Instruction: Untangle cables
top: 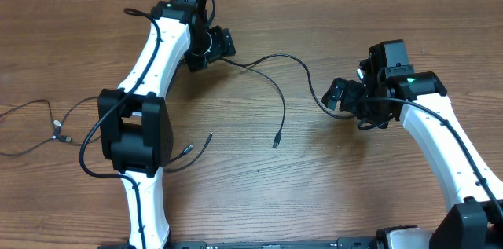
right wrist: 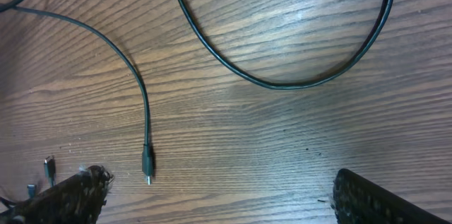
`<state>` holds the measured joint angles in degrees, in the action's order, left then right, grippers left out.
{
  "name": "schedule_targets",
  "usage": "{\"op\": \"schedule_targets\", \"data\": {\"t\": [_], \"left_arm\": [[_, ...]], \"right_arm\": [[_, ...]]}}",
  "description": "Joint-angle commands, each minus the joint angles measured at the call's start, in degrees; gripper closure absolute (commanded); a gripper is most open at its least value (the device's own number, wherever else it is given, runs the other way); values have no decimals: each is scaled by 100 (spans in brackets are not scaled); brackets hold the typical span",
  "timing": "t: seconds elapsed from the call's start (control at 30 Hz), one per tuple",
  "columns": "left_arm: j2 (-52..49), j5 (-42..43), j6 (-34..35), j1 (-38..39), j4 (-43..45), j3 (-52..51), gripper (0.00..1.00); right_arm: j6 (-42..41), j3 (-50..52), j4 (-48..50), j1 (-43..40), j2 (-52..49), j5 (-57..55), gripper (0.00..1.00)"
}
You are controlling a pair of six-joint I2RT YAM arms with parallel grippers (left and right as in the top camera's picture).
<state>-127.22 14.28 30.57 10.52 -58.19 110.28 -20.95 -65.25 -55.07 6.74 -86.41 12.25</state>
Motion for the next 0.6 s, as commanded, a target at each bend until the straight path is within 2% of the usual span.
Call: {"op": "schedule_targets", "data": {"t": [0.0, 0.03, 0.07, 0.1, 0.17, 0.2, 0.37, 0.57], "left_arm": [[-87, -116, 310, 11, 57, 46, 39], [-68, -120, 310, 11, 72, 48, 48], [-57, -120, 308, 11, 96, 50, 67], [-37, -116, 308, 0, 122, 57, 72], [24, -122, 304, -13, 146, 79, 92], [52, -120, 295, -24, 149, 105, 96], [317, -116, 59, -37, 127, 413, 96], [905, -173, -647, 79, 131, 1204, 96]], "right_arm": [[4, -72, -9, -11, 155, 28, 0], [4, -72, -20, -11, 155, 26, 0], [4, -72, -35, -11, 155, 26, 0], [4, -72, -37, -11, 155, 26, 0], [4, -72, -35, -11, 155, 26, 0], [4, -72, -35, -11, 153, 26, 0], [4, -72, -35, -11, 155, 26, 0], [4, -72, -37, -11, 153, 28, 0]]}}
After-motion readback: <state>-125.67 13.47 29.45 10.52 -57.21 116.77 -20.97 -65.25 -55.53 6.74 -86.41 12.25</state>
